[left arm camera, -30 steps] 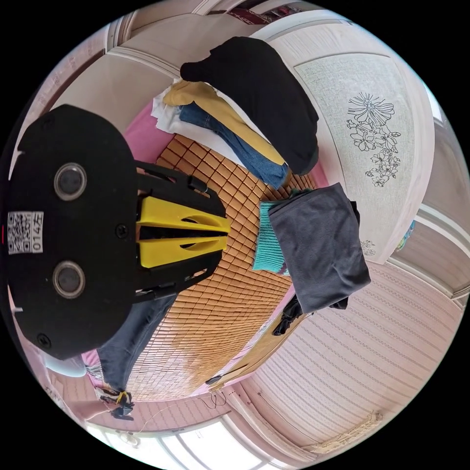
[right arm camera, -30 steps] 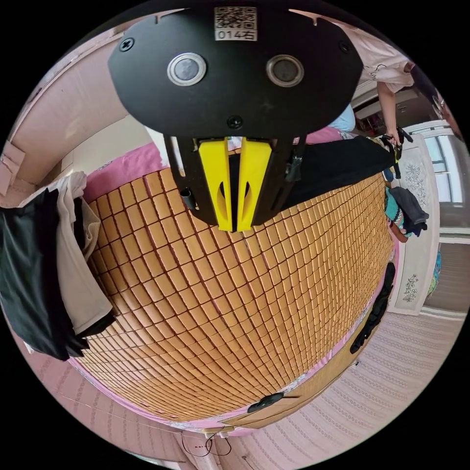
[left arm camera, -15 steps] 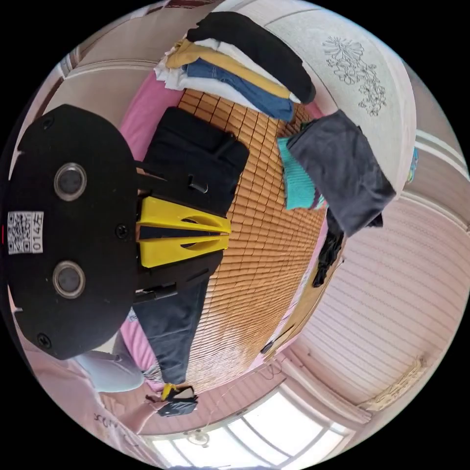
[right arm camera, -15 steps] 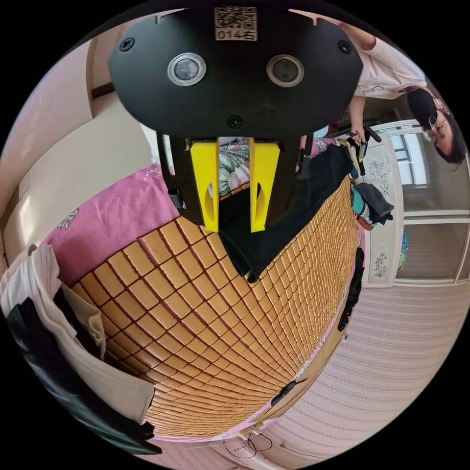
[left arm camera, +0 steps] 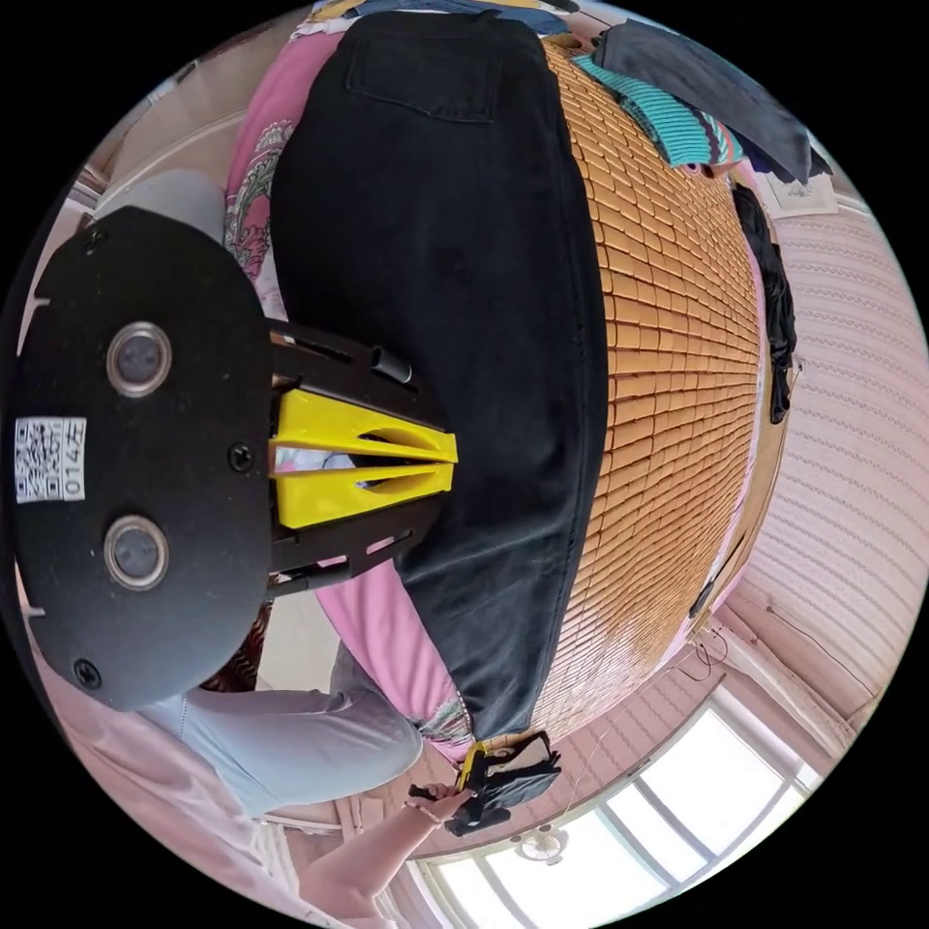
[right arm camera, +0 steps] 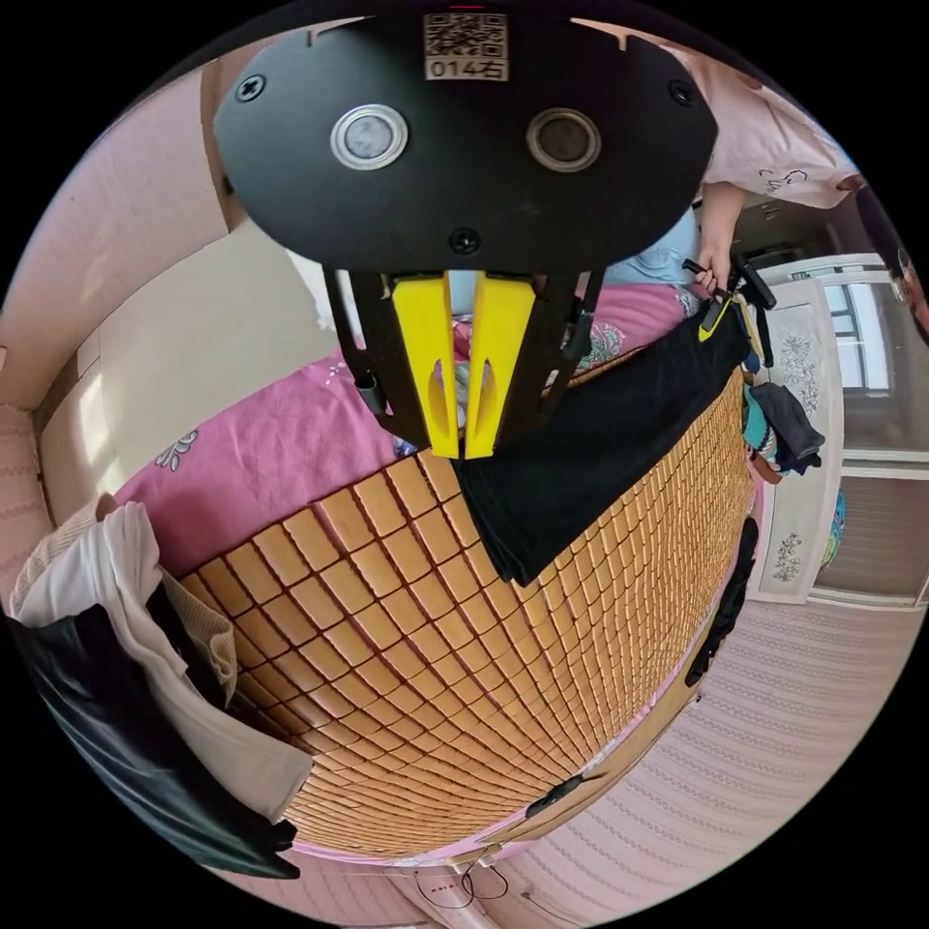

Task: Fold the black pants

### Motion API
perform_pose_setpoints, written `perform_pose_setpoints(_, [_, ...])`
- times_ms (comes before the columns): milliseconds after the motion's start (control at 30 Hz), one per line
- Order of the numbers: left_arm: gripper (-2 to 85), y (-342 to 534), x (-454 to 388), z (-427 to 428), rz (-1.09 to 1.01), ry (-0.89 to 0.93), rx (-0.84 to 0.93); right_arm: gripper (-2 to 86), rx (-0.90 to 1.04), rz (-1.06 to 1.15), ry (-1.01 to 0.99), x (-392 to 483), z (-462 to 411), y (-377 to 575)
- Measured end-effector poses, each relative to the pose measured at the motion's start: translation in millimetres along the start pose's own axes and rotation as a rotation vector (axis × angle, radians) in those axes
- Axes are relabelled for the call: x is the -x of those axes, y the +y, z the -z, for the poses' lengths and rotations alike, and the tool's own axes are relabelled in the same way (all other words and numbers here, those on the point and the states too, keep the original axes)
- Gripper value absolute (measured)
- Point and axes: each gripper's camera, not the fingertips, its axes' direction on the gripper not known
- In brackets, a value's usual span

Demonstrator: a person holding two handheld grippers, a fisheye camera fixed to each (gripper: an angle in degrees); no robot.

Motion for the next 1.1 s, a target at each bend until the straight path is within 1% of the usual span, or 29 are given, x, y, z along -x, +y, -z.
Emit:
perform_pose_setpoints(100, [-1.0,3,-11,2,-0.013,-0.006,0.011,0.1,0.019,0.001,0.075,18,-7,-1])
perform_pose_setpoints(133, [-1.0,5,-21,4,-0.048,-0.04,0.011,0.0,0.018,0.025,0.154,31,-8,-1])
perform_pose_setpoints(167, [-1.0,5,-27,6,-0.073,-0.062,0.009,0.0,-0.008,0.107,0.272,55,-7,2])
perform_pose_setpoints(200, [-1.0,7,-42,8,-0.126,-0.1,0.0,-0.1,-0.022,0.17,0.33,72,-9,5])
perform_pose_setpoints(233, [-1.0,9,-58,11,-0.176,-0.11,-0.018,-0.1,-0.051,0.306,0.402,111,-15,12])
perform_pose_setpoints(267, [-1.0,10,-66,11,-0.196,-0.104,-0.028,-0.2,-0.049,0.464,0.393,154,-27,22])
perform_pose_setpoints(300, [-1.0,12,-82,12,-0.224,-0.08,-0.052,-0.2,-0.038,0.547,0.364,176,-35,28])
perform_pose_setpoints(367, [-1.0,14,-108,7,-0.258,-0.04,-0.074,-0.3,0.006,0.814,0.206,261,-77,52])
perform_pose_setpoints(400, [-1.0,15,-123,1,-0.273,-0.033,-0.08,-0.3,0.029,0.861,0.173,282,-90,57])
perform_pose_setpoints(467, [-1.0,18,-139,-12,-0.278,-0.062,-0.06,-0.4,0.121,1.033,0.108,360,-142,75])
perform_pose_setpoints(533, [-1.0,27,-151,-31,-0.268,-0.121,0.005,-0.4,0.166,1.111,0.093,409,-173,82])
perform_pose_setpoints(600, [-1.0,40,-159,-31,-0.287,-0.141,-0.078,-0.5,0.212,1.13,0.05,445,-199,83])
perform_pose_setpoints(633, [-1.0,48,-166,-32,-0.325,-0.166,-0.112,-0.5,0.252,1.144,0.088,461,-221,83])
perform_pose_setpoints(667, [-1.0,51,-169,-33,-0.343,-0.178,-0.122,-0.7,0.282,1.162,0.17,471,-244,82])
perform_pose_setpoints(700, [-1.0,55,-174,-34,-0.367,-0.195,-0.134,-0.7,0.258,1.167,0.144,474,-243,81])
perform_pose_setpoints(767, [-1.0,57,-177,-35,-0.35,-0.183,-0.141,-0.7,0.377,1.11,0.098,480,-252,65])
perform_pose_setpoints(800, [-1.0,59,-178,-35,-0.326,-0.165,-0.15,-0.7,0.407,1.097,0.081,481,-254,61])
perform_pose_setpoints(867, [-1.0,64,-179,-35,-0.313,-0.148,-0.172,-0.6,0.492,1.099,0.072,491,-258,50])
perform_pose_setpoints(967, [-1.0,67,-183,-33,-0.278,-0.119,-0.178,-0.6,0.431,1.163,0.146,508,-262,55])
perform_pose_setpoints(1033, [-1.0,70,-191,-34,-0.277,-0.131,-0.176,-0.7,0.43,1.196,0.205,515,-270,60])
perform_pose_setpoints(1100, [-1.0,72,-197,-36,-0.293,-0.146,-0.176,-0.8,0.468,1.223,0.241,522,-275,60])
